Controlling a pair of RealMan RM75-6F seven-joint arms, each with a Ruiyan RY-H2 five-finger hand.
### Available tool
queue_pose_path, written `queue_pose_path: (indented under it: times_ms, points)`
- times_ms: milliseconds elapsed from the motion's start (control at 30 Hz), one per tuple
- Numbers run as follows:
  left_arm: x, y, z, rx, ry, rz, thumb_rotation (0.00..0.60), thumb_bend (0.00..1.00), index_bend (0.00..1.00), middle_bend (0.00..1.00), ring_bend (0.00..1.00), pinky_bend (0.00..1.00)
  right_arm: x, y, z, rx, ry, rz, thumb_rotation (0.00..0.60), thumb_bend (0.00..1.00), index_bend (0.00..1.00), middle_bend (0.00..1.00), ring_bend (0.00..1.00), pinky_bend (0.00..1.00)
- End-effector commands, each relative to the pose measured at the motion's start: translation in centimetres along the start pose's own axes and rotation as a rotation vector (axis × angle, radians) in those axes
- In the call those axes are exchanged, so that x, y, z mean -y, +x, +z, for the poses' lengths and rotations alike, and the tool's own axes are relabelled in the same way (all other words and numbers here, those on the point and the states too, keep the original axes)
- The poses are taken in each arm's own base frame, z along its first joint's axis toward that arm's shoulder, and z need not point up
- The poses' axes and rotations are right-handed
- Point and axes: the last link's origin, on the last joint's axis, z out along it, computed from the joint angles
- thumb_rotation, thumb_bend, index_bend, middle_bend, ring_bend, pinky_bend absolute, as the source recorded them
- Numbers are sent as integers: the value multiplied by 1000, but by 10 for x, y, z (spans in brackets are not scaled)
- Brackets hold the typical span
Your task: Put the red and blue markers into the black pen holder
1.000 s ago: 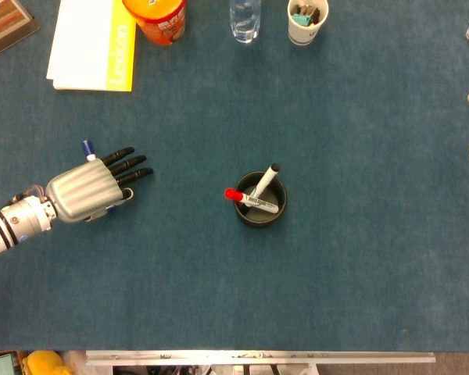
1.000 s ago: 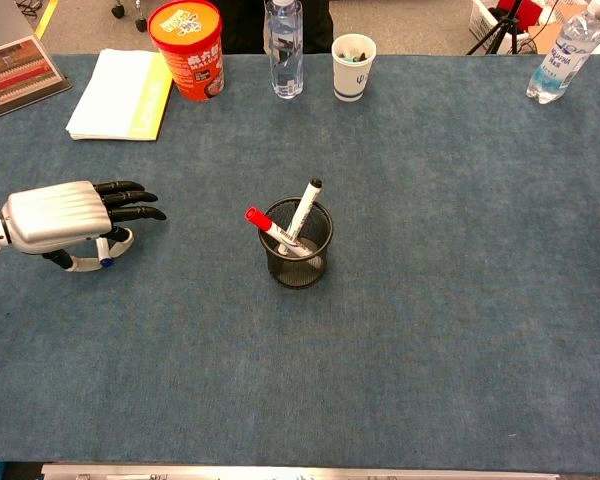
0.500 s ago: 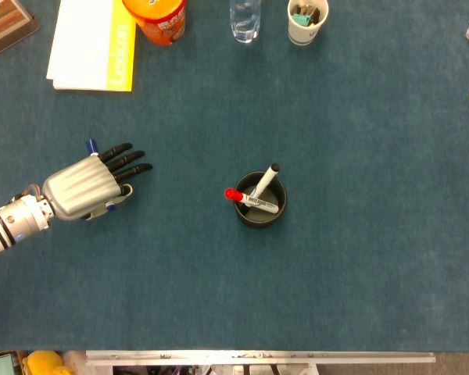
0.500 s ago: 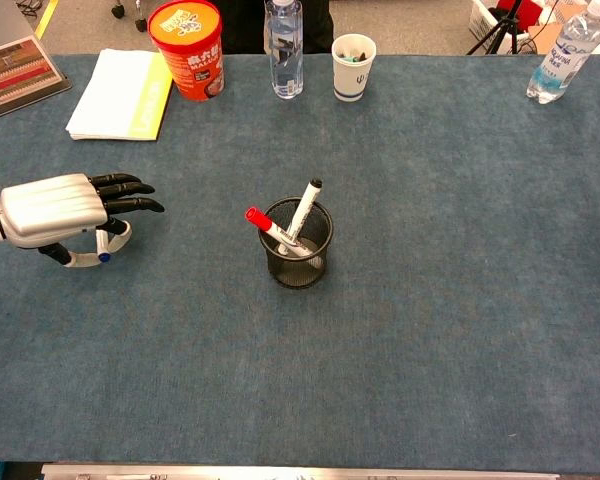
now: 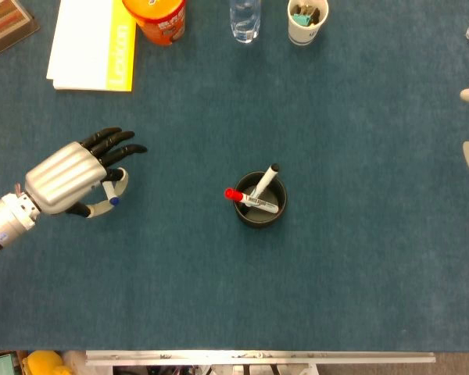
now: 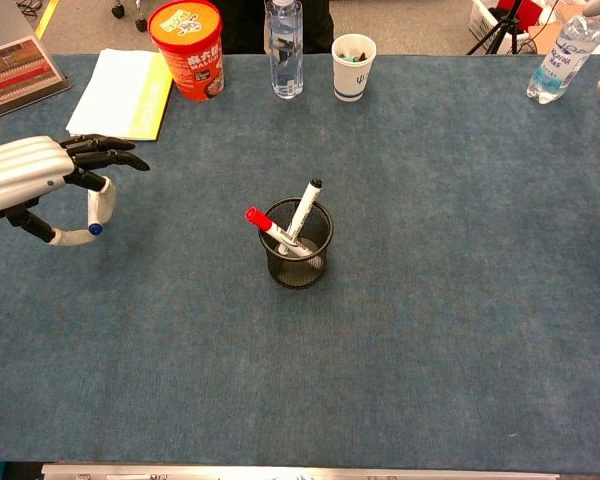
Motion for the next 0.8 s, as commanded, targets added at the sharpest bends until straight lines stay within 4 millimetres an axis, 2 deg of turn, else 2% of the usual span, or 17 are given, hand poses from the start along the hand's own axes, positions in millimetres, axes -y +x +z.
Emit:
queue_pose_path:
  times_ms: [33,333,667,800]
  points:
    - [-8,32,-2,-49,61,-196,600,281,629,141,0,79,0,-2,1,4,2,5,600,357,278,237,50,0]
    - [-33,55,3,-49,66,-503,600,280,626,145,0,79,3,-1,7,5,16,6,600,357,278,237,50,0]
    - [-65,63,18,-10,50,-848,600,281,621,145,0,79,0,0,9,-3,6,7,600,357,278,237,50,0]
    - [-74,67,25,7,33,-907,600,281,622,145,0,79,-1,0,9,-2,2,6,600,357,278,237,50,0]
